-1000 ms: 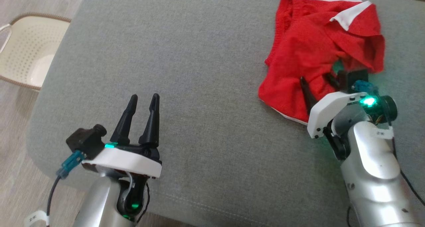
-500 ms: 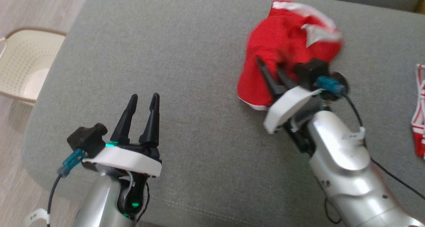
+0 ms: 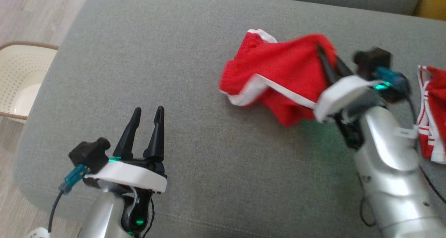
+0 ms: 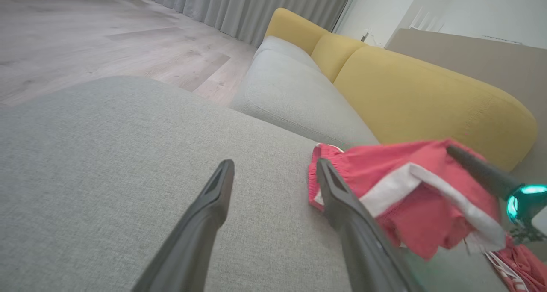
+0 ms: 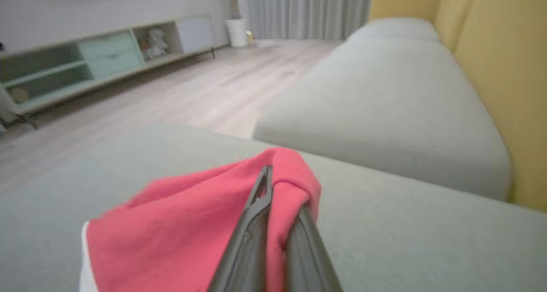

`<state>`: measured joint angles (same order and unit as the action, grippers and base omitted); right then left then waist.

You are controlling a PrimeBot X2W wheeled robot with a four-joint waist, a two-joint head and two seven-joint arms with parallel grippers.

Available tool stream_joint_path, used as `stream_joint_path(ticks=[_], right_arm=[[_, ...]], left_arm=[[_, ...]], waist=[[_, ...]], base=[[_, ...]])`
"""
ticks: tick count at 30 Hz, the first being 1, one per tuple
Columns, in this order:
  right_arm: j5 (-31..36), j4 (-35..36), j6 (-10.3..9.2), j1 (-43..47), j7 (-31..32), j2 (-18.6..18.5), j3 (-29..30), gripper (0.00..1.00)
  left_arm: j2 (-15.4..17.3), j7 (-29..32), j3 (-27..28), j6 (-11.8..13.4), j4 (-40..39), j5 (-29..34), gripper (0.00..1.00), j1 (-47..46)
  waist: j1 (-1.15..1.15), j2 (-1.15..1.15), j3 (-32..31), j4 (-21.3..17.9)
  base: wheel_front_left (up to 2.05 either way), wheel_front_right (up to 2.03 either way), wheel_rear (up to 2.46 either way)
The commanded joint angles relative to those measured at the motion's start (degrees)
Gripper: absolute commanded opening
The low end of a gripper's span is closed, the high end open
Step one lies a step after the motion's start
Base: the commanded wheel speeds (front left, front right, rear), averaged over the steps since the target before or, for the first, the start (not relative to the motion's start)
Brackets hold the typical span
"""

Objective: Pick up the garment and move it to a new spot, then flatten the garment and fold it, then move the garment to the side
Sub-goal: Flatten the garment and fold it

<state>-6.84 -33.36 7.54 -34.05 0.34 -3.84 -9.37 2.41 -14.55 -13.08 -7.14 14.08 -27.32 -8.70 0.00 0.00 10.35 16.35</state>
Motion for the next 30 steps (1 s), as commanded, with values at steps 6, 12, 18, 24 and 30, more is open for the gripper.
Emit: stream_joint_path(ticks=[6,12,18,24,30], right_arm=[[6.9,-3.0,-0.05,1.5,2.4,1.0,9.0,0.00],[9.8,-5.8,-0.05,1.1,1.0,1.0,12.0,1.00],[9.0,-4.9,-0.05,1.0,-2.5,1.0,13.3,1.00],[6.2,0.9,-0.05,4.7,-6.4,1.0,14.5,1.00],[2.9,10.5,-0.05,14.1,-8.7,1.0,12.1,1.00]], left_arm=[[0.5,-0.4,1.8,-0.3,-1.5,0.4,1.00,-2.3],[0.5,-0.4,1.5,-0.3,-1.1,0.5,1.00,-3.1],[0.5,-0.4,2.0,-0.3,-1.1,1.2,1.00,-3.1],[0.5,-0.4,2.8,-0.3,-2.2,1.5,1.00,-2.4],[0.5,-0.4,3.6,-0.3,-3.4,0.9,1.00,-1.0]], waist=[[0.00,0.00,1.6,-0.3],[0.00,0.00,1.8,-1.5],[0.00,0.00,0.2,-3.8],[0.00,0.00,-2.7,-6.8],[0.00,0.00,-4.9,-9.7]], base=[[0.00,0.00,0.00],[0.00,0.00,0.00],[0.00,0.00,0.00],[0.00,0.00,0.00],[0.00,0.00,0.00]])
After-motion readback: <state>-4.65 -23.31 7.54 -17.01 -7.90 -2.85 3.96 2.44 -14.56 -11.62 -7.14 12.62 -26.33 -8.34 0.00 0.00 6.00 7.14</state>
